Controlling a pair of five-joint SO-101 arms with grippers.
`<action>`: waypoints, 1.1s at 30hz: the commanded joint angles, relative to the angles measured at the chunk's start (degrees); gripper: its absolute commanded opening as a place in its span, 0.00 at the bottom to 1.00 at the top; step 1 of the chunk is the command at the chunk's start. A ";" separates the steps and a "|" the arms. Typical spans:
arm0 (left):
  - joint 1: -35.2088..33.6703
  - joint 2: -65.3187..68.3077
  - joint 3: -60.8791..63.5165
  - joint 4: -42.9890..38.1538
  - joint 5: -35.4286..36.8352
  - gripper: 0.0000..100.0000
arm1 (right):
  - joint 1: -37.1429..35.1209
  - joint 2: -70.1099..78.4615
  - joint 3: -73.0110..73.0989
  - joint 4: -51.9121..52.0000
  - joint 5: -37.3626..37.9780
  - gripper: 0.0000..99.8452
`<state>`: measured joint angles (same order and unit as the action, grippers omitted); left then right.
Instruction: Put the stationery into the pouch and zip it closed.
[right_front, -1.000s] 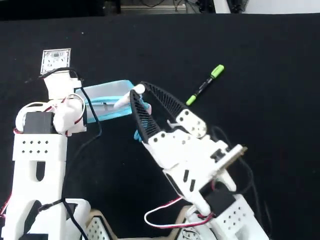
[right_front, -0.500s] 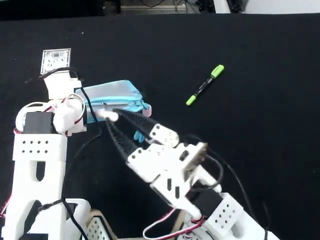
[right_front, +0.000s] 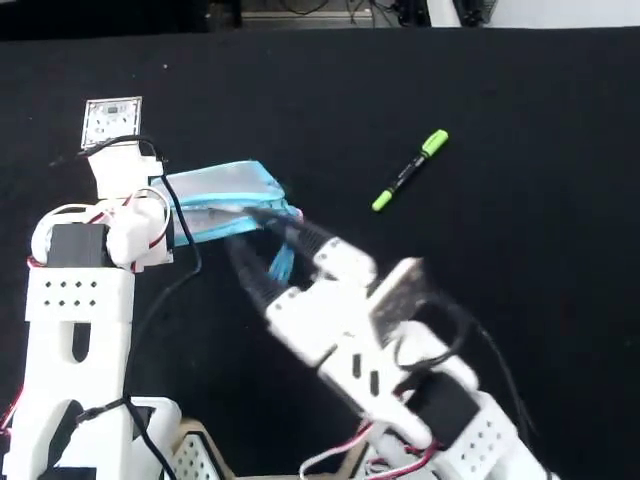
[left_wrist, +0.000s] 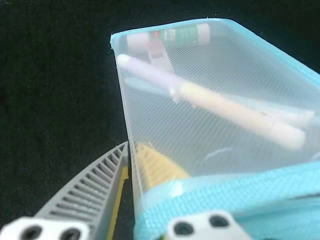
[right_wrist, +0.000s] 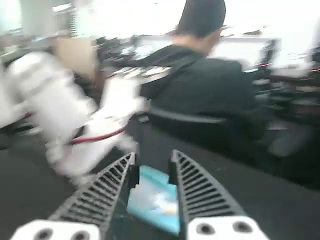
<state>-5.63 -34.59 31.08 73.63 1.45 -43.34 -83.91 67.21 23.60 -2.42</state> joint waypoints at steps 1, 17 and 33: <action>-0.04 0.79 1.98 -0.26 0.53 0.03 | 20.57 -0.57 -5.93 2.46 0.26 0.03; -0.04 0.79 1.98 -0.26 0.53 0.03 | 43.08 19.03 -5.93 18.29 -11.60 0.13; -0.04 0.79 1.98 -0.26 0.53 0.03 | 43.16 65.19 -29.14 14.59 -27.78 0.13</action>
<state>-5.63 -34.59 31.08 73.63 1.45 -1.14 -27.21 47.08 39.25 -28.79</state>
